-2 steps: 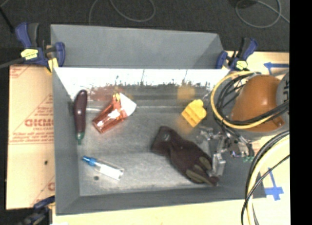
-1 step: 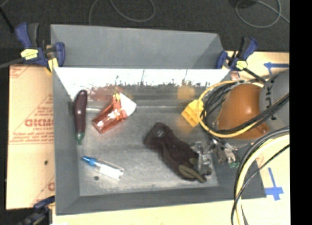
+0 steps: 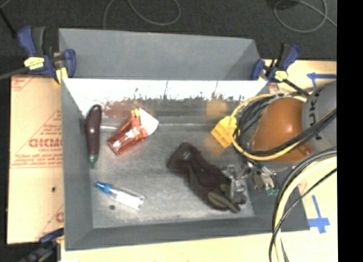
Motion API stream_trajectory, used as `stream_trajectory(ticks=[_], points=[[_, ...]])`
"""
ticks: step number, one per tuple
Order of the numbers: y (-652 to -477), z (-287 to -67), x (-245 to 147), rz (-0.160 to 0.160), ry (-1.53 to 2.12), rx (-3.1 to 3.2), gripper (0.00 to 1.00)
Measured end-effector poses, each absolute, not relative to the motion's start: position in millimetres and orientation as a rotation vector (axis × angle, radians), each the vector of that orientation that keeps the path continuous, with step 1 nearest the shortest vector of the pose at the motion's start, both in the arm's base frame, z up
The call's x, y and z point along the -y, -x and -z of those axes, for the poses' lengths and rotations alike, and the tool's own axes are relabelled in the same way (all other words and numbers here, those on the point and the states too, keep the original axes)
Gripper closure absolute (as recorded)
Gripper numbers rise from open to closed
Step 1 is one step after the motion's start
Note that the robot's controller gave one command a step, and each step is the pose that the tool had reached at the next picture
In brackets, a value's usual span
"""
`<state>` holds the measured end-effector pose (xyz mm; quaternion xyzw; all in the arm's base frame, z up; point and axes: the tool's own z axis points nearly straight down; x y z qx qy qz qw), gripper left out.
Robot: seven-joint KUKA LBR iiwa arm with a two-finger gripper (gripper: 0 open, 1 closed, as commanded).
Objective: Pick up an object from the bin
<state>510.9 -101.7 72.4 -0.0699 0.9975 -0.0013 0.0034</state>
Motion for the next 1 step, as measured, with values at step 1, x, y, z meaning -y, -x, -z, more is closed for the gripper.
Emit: stream_trajectory(ticks=[1], points=[[-517.0,-225.2,102.0,0.007,0.198,-3.122,1.00]])
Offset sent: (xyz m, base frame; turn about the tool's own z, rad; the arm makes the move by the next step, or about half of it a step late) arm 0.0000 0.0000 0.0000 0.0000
